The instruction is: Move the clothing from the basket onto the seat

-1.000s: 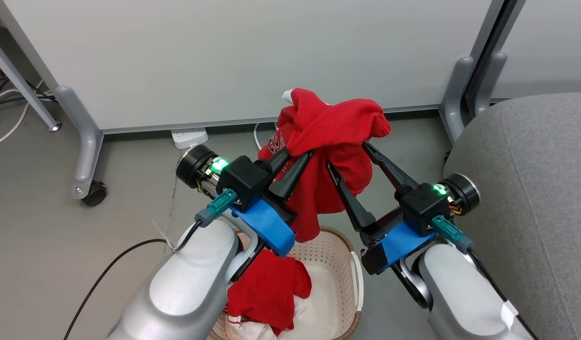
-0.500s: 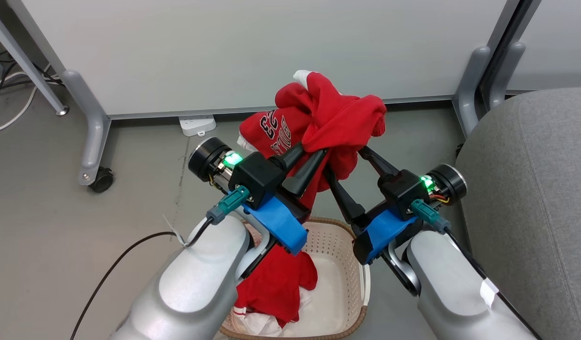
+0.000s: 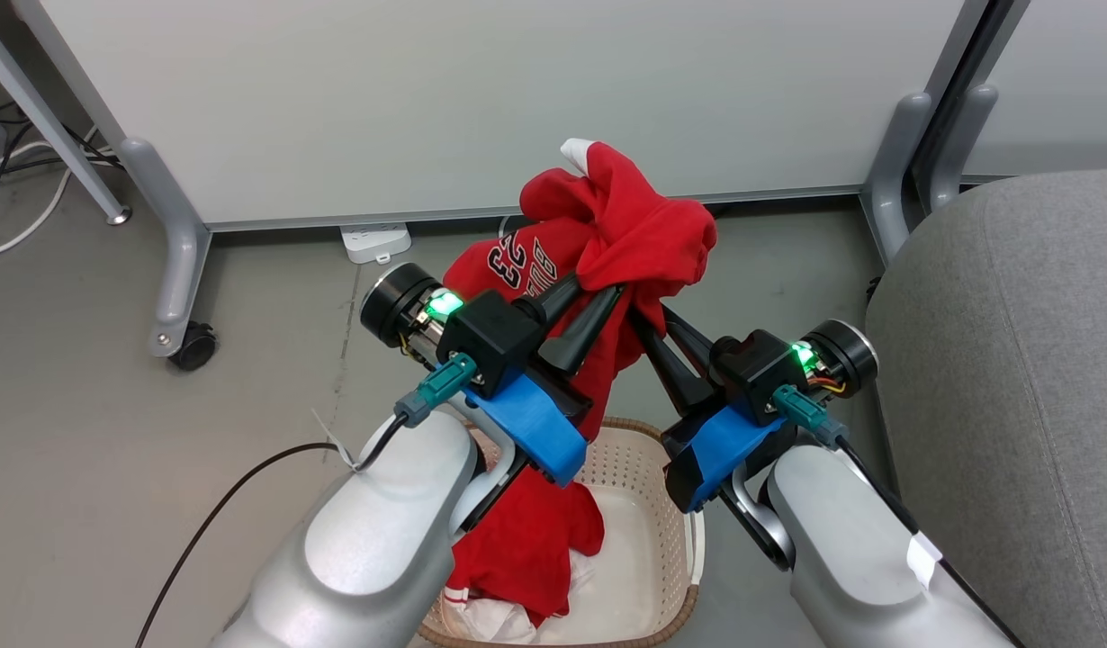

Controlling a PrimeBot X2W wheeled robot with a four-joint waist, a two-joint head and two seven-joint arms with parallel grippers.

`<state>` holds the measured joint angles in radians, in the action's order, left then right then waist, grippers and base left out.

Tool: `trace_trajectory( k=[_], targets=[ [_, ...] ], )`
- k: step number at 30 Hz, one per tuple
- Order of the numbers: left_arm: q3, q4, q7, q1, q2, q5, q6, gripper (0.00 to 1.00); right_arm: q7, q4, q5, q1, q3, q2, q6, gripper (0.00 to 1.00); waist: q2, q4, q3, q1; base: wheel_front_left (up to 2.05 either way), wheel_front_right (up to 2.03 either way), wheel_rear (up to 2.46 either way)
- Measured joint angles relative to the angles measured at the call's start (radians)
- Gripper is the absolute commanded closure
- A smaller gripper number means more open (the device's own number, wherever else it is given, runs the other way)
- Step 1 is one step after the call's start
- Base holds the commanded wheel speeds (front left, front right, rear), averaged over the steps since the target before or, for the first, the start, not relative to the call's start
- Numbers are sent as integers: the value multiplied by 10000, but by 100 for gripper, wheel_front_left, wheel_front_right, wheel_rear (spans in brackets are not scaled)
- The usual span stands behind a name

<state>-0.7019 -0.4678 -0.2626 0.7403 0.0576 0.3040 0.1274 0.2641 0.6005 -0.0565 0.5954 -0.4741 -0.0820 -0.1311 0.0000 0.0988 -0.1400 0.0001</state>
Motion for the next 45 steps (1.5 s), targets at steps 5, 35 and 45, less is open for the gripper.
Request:
trace_trajectory(
  k=[5, 35, 45],
  targets=[
    [12, -10, 0, 0, -4, -6, 0, 100, 0, -8, -58, -1, -2, -15, 0, 100, 0, -1, -42, 0, 0, 0, 0],
    [215, -184, -2, 3, -2, -222, 2, 0, 0, -232, -267, -53, 525, -29, 0, 100, 0, -389, -225, -1, 0, 0, 0],
    [132, -190, -2, 38, 98, -265, 2, 0, 0, -633, -265, -132, 1371, -23, 0, 100, 0, -1255, -576, -1, 0, 0, 0]
  ],
)
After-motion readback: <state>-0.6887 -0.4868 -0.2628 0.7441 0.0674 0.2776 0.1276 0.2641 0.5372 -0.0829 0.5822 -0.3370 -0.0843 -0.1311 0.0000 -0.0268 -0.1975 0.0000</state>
